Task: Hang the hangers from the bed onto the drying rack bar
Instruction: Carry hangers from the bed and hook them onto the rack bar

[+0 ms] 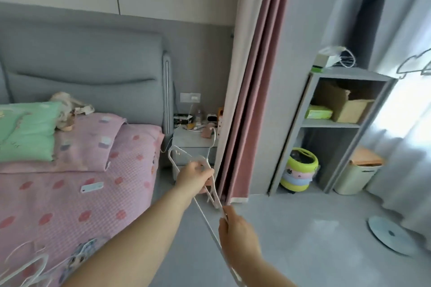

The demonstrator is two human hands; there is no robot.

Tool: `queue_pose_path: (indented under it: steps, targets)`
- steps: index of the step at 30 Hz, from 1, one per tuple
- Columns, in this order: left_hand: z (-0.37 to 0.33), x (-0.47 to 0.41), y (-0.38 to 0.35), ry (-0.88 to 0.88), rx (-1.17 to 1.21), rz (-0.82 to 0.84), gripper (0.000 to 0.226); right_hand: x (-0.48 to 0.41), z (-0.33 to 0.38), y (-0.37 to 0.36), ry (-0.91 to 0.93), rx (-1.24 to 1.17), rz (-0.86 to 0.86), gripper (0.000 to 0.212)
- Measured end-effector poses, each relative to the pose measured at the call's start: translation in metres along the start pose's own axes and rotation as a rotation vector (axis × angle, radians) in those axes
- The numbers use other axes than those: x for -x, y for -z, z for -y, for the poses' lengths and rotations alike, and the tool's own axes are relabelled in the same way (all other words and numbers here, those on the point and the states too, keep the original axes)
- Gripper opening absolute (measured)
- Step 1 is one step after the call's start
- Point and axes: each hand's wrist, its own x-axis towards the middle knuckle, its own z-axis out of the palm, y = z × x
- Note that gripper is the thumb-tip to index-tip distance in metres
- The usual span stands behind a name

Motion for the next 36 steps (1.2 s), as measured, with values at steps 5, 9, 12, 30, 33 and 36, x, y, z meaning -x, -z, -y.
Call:
queue_pose_path:
  steps: [5,9,12,30,33,36]
  targets:
    - [-0.029,0.041,-0.106,-0.092,-0.026,0.054,0.015,0.044,-0.072,0.069,-0.017,-0.057,-0.109,0.031]
    - [-0.053,0.07,-0.172,-0.216,-0.103,0.117,0.02,0.075,-0.125,0.128,0.056,-0.151,-0.205,0.034]
    - [-0.078,0.09,-0.212,-0.315,-0.091,0.183,0.024,0.086,-0.163,0.185,0.044,-0.133,-0.372,0.035]
    - [-0.203,0.109,-0.463,-0.851,-0.386,0.922,0.027,0.119,-0.337,0.443,-0.401,0.153,-0.624,0.03]
    - [-0.23,0.09,-0.507,-0.917,-0.416,0.954,0.022,0.102,-0.358,0.48,-0.423,0.134,-0.71,0.029]
    - [-0.254,0.075,-0.549,-0.972,-0.456,0.986,0.021,0.087,-0.383,0.509,-0.487,0.122,-0.77,0.027]
